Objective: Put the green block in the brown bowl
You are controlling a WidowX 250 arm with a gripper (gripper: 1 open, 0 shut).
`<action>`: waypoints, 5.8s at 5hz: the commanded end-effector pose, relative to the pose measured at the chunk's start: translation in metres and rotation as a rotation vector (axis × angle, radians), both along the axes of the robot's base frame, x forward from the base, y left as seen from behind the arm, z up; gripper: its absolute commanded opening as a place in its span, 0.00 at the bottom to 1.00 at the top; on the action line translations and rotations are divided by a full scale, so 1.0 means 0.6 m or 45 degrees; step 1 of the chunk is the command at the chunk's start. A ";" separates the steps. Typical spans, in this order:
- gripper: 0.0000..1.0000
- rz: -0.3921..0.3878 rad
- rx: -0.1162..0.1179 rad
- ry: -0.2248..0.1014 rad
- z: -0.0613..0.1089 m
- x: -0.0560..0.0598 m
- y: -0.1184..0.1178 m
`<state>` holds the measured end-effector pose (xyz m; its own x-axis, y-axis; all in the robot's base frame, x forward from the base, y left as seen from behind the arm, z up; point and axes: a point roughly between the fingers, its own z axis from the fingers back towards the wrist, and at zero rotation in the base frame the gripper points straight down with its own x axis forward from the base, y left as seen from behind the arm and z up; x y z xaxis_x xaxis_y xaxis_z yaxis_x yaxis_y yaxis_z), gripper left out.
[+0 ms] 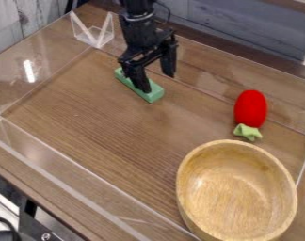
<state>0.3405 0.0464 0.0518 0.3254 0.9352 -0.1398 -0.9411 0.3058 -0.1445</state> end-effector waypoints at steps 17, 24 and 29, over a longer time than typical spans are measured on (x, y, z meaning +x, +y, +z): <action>0.00 -0.335 0.283 -0.007 0.017 -0.010 0.070; 0.00 -1.041 0.050 -0.113 0.081 -0.111 -0.217; 0.00 -1.448 0.000 -0.240 0.098 -0.189 -0.298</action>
<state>0.2244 -0.1324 0.0970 0.9948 0.0908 -0.0465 -0.0991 0.9688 -0.2272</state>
